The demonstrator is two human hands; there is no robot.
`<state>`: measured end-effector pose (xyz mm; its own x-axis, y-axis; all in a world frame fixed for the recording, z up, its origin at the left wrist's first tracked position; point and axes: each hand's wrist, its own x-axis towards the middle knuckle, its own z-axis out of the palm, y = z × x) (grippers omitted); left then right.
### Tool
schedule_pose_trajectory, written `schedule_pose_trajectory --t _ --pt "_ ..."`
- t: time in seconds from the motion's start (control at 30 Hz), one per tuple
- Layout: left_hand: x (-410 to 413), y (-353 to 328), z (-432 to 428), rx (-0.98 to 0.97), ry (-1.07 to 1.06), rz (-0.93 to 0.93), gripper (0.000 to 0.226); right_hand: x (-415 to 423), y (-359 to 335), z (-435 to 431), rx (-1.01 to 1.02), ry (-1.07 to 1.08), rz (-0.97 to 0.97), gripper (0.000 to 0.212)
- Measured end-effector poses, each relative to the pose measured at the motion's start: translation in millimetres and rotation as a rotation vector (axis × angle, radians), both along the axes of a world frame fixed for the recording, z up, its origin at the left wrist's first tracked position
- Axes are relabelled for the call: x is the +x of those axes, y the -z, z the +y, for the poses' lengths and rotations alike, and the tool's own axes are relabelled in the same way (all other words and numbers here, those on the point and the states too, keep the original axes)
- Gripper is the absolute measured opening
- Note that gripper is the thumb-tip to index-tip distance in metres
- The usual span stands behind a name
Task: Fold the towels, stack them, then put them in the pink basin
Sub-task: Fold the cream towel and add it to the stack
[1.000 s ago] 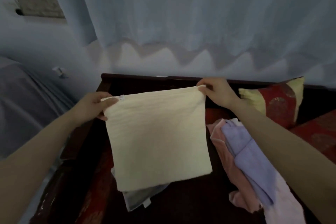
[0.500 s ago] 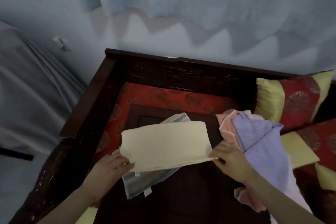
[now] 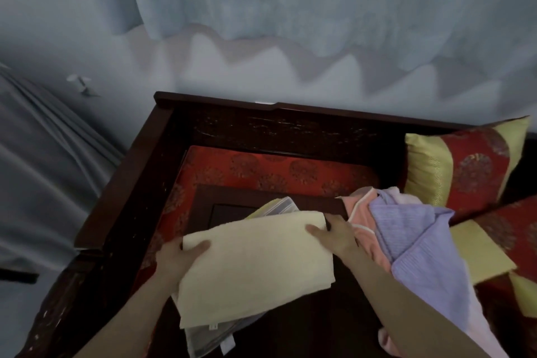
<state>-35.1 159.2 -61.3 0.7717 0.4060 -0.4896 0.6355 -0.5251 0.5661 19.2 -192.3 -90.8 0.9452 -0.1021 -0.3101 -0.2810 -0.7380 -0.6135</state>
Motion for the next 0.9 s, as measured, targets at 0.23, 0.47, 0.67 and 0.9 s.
schedule_pose_trajectory --t 0.23,0.47,0.67,0.9 --pt "-46.4 -48.4 -35.0 -0.063 0.046 -0.386 0.022 -27.1 -34.5 20.3 0.156 0.166 -0.292 0.017" --pt "-88.2 -37.4 -44.5 -0.125 -0.418 -0.386 0.028 -9.0 -72.4 21.1 0.115 -0.180 -0.288 0.020" --pt "-74.1 -5.1 -45.1 -0.183 -0.542 -0.179 0.043 42.9 -34.9 47.7 0.016 -0.298 -0.077 0.040" --pt "-40.4 0.0 -16.8 0.001 -0.374 -0.171 0.046 -15.7 -0.3 43.0 0.057 0.012 0.115 0.071"
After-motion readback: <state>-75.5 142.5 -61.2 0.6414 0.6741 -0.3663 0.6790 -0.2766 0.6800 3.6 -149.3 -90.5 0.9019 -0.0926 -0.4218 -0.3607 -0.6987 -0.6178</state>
